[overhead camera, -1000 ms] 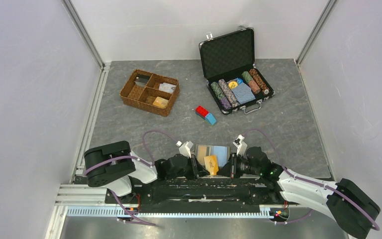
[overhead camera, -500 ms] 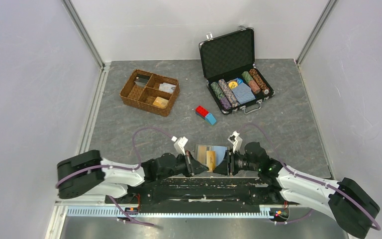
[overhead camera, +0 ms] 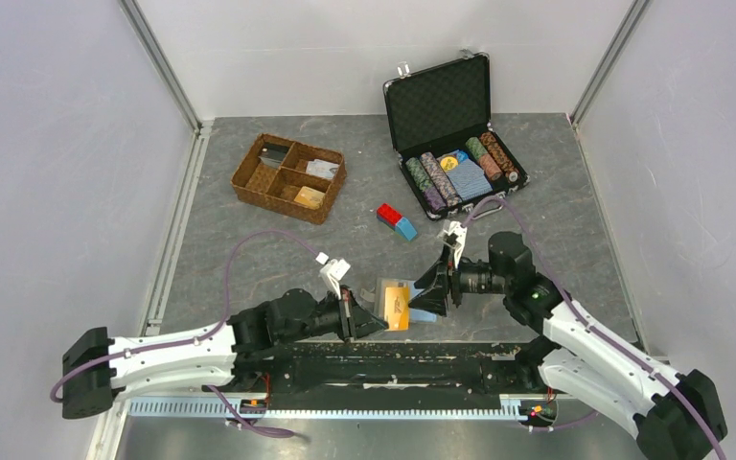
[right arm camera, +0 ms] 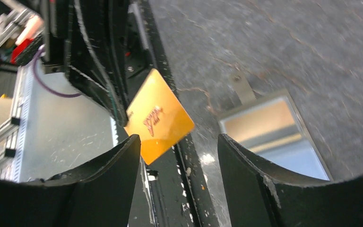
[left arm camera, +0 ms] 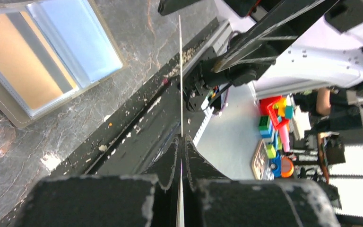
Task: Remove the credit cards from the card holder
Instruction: Place the credit card in the storage box.
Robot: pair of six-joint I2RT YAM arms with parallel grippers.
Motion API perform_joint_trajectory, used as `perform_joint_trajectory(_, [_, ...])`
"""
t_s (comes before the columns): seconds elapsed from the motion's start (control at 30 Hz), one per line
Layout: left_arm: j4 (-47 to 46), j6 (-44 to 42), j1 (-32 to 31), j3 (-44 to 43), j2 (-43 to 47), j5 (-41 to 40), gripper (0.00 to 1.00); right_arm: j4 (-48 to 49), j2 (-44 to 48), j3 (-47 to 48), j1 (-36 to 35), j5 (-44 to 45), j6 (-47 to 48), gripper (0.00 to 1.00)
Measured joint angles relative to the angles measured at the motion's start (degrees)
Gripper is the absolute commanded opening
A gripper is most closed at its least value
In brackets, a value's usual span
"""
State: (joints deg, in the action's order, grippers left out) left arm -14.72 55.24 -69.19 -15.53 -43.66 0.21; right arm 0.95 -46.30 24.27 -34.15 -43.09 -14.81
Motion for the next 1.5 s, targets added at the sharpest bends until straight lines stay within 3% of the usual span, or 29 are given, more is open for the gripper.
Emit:
perform_joint_trajectory(0.13, [7.45, -3.48, -0.02, -3.58, 1.66, 2.97, 0.02, 0.5, -2.67, 3.54, 0.0, -6.97, 2.12, 0.63])
perform_joint_trajectory(0.37, [11.74, -7.1, -0.02, -5.86, -2.36, 8.35, 0.02, 3.1, -9.14, 4.0, 0.04, -14.86, 1.75, 0.58])
perform_joint_trajectory(0.87, [11.26, -8.61, -0.02, -6.6, -6.51, 12.83, 0.02, 4.52, -14.29, 4.02, -1.7, -18.25, 0.72, 0.51])
perform_joint_trajectory(0.93, [11.19, -8.63, -0.02, -6.6, -6.51, 13.03, 0.02, 4.2, -14.47, 4.02, -2.14, -18.05, 0.94, 0.41])
perform_joint_trajectory(1.0, [11.19, -8.63, 0.0, -6.6, -6.51, 13.11, 0.02, 3.69, -14.56, 4.04, -2.6, -17.9, 1.53, 0.16])
perform_joint_trajectory(1.07, [11.19, -8.66, 0.0, -6.6, -6.49, 13.46, 0.02, 3.17, -14.58, 4.04, -2.89, -17.81, 2.01, 0.0])
perform_joint_trajectory(1.2, [11.89, -8.68, 0.74, -6.67, -6.56, 13.6, 0.03, 2.78, -14.56, 4.15, -3.04, -17.9, 2.08, 0.0])
perform_joint_trajectory(1.3, [13.38, -8.83, 3.28, -7.21, -6.58, 14.86, 0.22, 3.48, -14.47, 4.35, -2.95, -17.49, 1.11, 0.0])
perform_joint_trajectory(1.4, [14.95, -9.66, 8.63, -7.91, -5.73, 16.41, 0.49, 4.98, -14.16, 4.57, -2.25, -16.26, -1.14, 0.0])
perform_joint_trajectory(1.5, [15.96, -10.03, 15.41, -9.01, -2.43, 16.87, 0.58, 7.28, -13.86, 4.52, -0.48, -14.19, -6.19, 0.0])
